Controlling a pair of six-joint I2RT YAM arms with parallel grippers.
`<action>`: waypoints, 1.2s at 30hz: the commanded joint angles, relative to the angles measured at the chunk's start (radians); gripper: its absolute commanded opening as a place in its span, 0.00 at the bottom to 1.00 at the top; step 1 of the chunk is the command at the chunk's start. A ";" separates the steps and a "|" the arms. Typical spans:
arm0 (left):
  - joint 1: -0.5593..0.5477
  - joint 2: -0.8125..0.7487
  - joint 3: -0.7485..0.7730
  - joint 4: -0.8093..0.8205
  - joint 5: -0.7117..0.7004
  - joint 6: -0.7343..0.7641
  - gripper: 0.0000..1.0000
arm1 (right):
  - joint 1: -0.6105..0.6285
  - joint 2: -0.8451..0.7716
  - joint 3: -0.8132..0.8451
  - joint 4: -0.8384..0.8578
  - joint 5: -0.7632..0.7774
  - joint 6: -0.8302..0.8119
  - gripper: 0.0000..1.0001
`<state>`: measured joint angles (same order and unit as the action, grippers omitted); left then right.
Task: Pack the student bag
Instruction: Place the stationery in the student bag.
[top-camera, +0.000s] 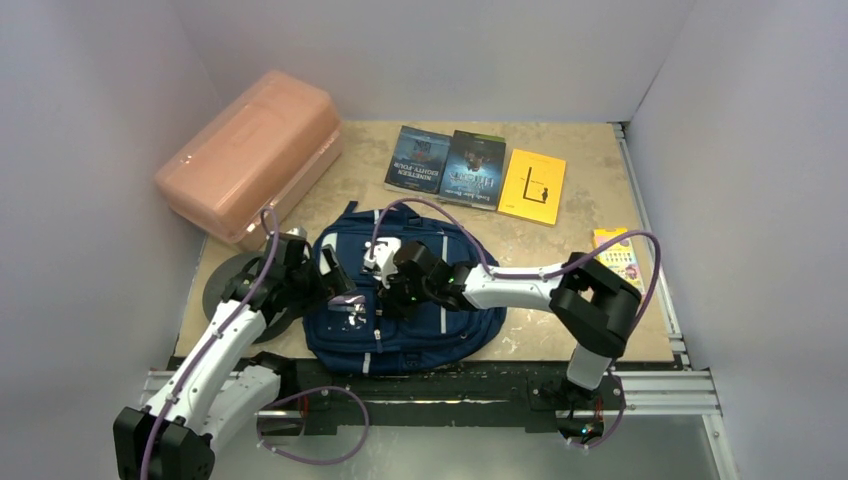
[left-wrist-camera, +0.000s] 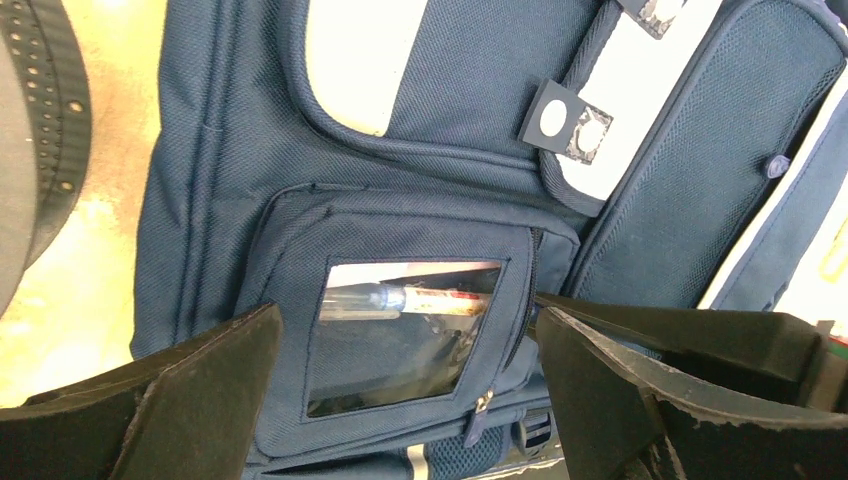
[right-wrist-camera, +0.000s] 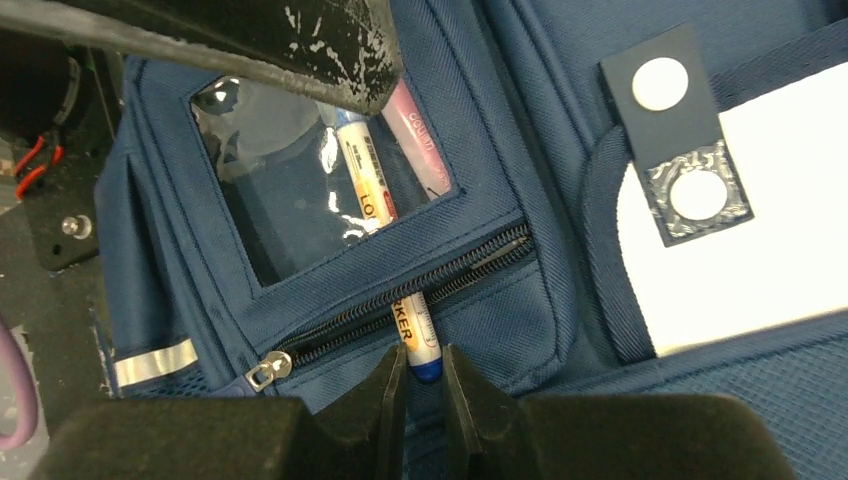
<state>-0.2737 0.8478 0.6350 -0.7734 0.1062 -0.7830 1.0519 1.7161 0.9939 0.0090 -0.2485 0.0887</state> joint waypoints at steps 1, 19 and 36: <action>0.010 0.006 -0.035 0.061 0.068 -0.020 1.00 | 0.026 0.047 0.054 0.037 0.046 -0.010 0.19; 0.010 -0.055 0.000 -0.001 0.073 -0.008 1.00 | 0.039 -0.130 -0.124 0.222 0.240 0.220 0.25; 0.010 -0.085 0.051 -0.081 -0.070 0.002 1.00 | 0.039 -0.076 -0.179 0.324 0.165 0.355 0.15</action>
<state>-0.2684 0.7738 0.6464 -0.8257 0.1520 -0.7918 1.0924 1.6516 0.8307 0.2844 -0.0937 0.4202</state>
